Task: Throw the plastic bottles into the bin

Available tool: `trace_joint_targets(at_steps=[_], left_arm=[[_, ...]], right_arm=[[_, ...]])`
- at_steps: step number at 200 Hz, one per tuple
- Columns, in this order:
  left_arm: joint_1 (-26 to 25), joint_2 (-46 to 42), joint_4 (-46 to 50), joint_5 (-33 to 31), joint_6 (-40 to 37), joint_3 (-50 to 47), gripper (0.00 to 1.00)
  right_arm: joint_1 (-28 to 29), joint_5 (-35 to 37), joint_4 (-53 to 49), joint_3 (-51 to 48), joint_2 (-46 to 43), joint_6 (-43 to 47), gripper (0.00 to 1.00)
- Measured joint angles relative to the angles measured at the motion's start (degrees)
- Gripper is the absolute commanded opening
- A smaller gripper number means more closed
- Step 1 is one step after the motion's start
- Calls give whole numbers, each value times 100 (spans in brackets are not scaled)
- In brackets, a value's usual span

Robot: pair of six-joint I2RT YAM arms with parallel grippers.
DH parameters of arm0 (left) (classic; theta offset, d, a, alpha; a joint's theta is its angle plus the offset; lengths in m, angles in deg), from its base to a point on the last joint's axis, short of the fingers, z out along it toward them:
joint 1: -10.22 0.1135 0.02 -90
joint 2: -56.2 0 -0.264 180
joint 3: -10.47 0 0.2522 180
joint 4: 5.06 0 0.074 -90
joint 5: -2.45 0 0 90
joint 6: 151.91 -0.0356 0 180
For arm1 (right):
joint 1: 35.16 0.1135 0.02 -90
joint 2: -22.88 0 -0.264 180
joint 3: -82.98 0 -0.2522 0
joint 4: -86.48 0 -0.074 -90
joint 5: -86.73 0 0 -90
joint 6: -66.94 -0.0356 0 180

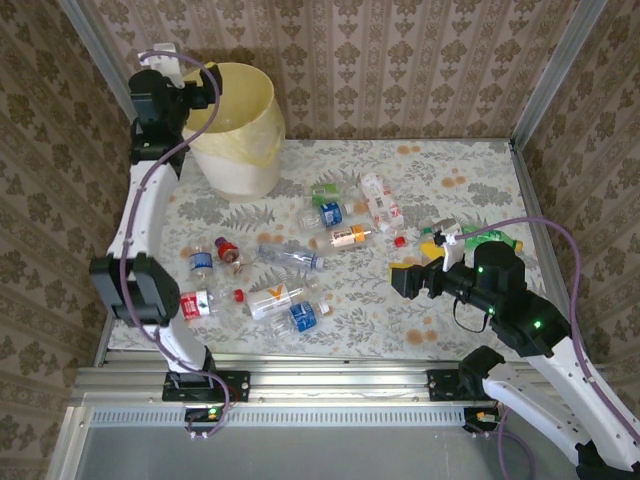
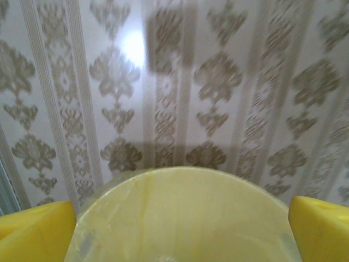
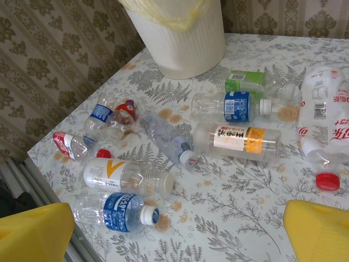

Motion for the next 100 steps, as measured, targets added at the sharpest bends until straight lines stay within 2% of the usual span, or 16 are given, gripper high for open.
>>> trace_joint_targets(at_steps=[29,59,100], left_arm=[[-221,-1394,-85,131,7,-236,100],[-227,-2785,-378,520,59,-739,100],[-249,-3786,-356,1250,96,-1272,100]], right_arm=[[0,42,0,0,269,-55,100],[0,85,-7,0,769,-151,100],[0,310,-197,7,1471,-291,100]])
